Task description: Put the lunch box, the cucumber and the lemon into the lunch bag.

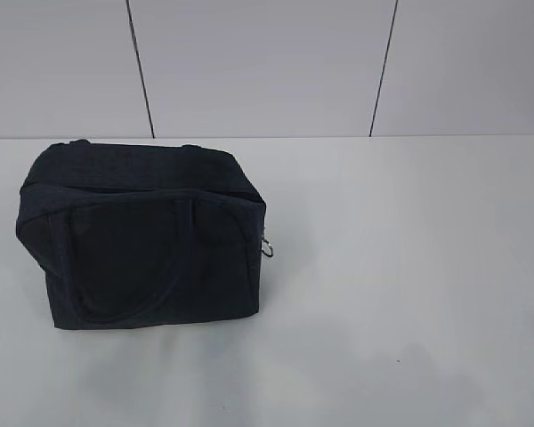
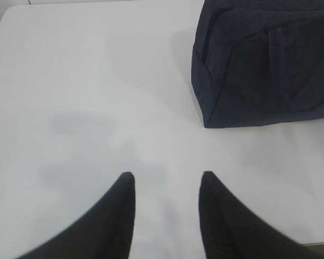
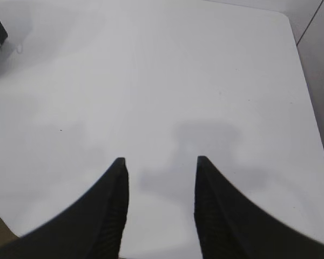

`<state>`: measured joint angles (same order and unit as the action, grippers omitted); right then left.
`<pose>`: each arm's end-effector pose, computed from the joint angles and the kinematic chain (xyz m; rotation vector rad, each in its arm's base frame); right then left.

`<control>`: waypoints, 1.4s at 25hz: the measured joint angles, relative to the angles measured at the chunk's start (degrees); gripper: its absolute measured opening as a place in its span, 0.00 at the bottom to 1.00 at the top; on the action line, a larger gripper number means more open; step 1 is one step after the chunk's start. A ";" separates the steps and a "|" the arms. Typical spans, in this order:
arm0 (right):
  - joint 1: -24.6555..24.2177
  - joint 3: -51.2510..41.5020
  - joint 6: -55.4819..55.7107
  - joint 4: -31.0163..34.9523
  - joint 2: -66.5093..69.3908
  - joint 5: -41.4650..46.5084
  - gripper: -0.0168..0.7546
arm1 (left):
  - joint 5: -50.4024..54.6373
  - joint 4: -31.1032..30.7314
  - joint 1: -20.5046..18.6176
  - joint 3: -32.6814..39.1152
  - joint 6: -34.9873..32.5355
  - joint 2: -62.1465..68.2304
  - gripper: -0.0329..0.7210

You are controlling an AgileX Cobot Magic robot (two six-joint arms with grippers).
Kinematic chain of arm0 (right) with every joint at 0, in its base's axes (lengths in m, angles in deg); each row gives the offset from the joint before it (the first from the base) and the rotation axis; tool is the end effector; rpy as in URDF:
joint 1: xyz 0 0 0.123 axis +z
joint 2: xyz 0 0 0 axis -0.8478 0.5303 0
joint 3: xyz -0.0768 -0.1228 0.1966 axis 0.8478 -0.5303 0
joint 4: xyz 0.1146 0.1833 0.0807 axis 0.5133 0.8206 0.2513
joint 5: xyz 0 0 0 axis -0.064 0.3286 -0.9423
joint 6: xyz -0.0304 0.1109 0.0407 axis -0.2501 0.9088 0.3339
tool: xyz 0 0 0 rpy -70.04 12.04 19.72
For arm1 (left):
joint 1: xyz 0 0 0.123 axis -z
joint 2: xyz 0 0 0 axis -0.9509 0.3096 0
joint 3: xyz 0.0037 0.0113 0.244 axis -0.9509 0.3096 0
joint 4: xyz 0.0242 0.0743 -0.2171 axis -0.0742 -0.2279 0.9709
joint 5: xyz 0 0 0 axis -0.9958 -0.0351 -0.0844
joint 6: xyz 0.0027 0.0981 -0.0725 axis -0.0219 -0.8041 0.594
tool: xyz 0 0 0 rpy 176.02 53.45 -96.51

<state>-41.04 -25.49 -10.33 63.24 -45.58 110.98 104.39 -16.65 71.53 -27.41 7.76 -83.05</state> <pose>0.0424 -0.0142 0.2471 -0.2114 2.0753 -0.0649 0.0412 -0.0073 0.2532 0.0201 2.0872 -0.0657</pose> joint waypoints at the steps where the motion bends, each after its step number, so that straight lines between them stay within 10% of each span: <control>1: 0.00 0.00 0.00 0.00 0.00 0.00 0.43 | 0.00 0.00 0.00 0.00 0.00 0.00 0.42; 17: -0.67 0.00 -0.23 -0.20 0.00 0.00 0.43 | 0.00 -0.14 0.00 0.00 0.00 0.00 0.40; 35: -16.67 0.00 -0.23 -0.20 0.00 0.00 0.43 | 0.00 -0.18 0.63 0.00 0.00 0.00 0.38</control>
<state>-57.71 -25.49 -10.55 63.04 -45.58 110.98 104.39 -16.83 72.15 -27.41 7.76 -83.05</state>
